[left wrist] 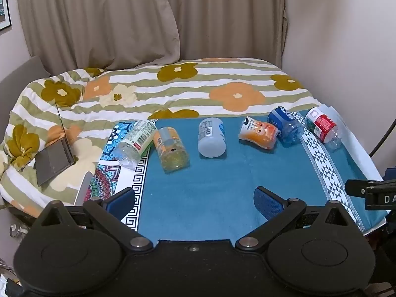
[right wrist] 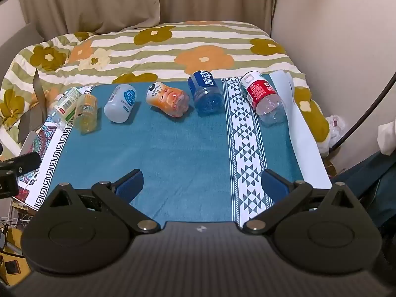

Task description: Flip cup upright

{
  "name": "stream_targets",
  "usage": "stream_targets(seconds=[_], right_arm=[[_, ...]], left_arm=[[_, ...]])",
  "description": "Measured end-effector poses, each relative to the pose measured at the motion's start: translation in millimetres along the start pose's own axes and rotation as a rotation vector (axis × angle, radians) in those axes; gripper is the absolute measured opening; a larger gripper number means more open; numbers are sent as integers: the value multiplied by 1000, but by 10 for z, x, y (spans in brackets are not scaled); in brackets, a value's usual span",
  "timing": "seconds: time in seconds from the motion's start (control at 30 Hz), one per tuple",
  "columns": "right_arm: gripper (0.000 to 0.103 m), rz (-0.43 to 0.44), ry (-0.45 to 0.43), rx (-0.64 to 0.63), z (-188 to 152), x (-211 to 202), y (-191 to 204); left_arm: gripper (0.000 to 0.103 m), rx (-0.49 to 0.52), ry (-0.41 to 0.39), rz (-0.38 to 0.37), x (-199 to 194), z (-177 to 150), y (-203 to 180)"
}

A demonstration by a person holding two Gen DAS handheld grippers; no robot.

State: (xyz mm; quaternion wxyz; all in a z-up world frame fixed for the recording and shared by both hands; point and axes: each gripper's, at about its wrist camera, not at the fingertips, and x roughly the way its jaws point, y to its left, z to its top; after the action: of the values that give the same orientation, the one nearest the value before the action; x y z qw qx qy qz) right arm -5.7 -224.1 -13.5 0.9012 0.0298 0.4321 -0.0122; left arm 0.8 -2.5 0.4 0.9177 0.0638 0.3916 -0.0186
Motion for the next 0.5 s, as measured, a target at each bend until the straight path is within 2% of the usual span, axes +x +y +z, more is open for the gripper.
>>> stream_targets(seconds=[0.5], right_arm=[[103, -5, -5, -2, -21, -25, 7]], left_arm=[[103, -27, -33, -33, -94, 12, 52]])
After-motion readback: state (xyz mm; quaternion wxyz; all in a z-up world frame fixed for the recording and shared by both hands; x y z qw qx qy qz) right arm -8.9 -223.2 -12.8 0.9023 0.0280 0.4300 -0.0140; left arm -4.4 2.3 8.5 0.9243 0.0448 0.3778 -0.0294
